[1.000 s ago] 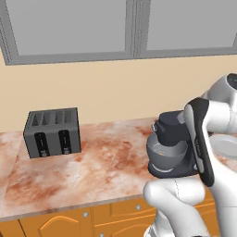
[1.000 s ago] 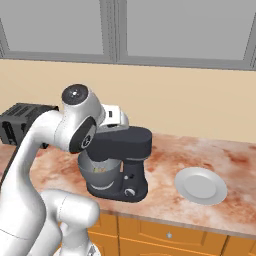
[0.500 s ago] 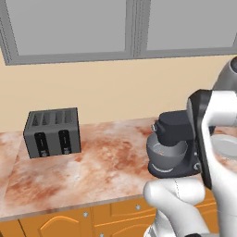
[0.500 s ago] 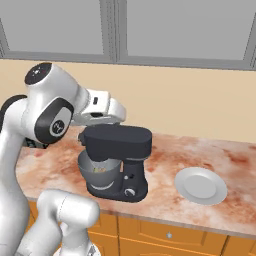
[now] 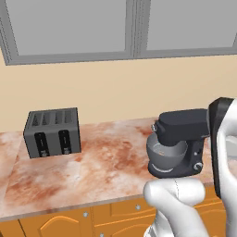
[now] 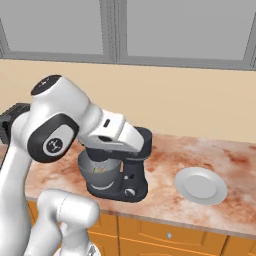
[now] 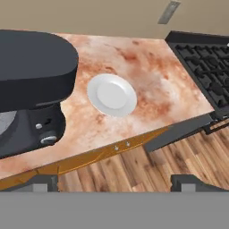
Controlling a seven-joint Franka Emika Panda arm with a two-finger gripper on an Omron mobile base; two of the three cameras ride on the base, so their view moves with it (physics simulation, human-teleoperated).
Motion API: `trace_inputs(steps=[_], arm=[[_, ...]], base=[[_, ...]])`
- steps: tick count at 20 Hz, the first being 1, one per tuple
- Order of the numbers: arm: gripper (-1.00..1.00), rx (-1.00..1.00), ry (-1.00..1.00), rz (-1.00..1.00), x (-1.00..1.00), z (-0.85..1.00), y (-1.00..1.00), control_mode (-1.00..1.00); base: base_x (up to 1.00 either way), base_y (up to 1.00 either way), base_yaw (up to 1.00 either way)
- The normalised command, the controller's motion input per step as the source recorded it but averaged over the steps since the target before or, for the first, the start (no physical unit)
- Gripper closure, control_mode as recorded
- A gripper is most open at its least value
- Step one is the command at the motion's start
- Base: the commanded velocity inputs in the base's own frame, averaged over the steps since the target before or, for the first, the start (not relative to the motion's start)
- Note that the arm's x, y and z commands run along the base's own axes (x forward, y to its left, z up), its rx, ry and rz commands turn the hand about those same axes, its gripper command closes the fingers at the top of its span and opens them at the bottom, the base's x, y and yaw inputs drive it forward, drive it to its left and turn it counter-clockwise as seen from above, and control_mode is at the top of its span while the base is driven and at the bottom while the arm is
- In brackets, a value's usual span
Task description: Add butter and sugar cubes to the stand mixer bowl and then turn on the stand mixer to begin making frosting.
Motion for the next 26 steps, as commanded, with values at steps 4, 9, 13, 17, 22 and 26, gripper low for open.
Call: trace_inputs(steps=[4, 9, 13, 17, 22, 26], arm=[[-1.0, 0.0, 0.14, -0.07, -0.5, -0.79, -0.05, -1.0], [-1.0, 0.01, 0.16, 0.0, -0.03, -0.63, 0.13, -1.0], [-1.0, 0.02, 0.14, 0.0, 0.38, -0.31, 0.16, -1.0], [-1.0, 0.03, 0.22, 0.0, 0.48, -0.4, 0.14, -1.0], [-1.0, 0.08, 0.28, 0.02, 0.42, -0.52, 0.01, -1.0], [-1.0, 0.13, 0.26, 0.02, 0.41, -0.62, 0.0, -1.0]], base=[[0.0, 0.0, 0.0], [0.0, 0.0, 0.0], [0.0, 0.0, 0.0], [0.0, 0.0, 0.0], [0.0, 0.0, 0.0], [0.0, 0.0, 0.0]])
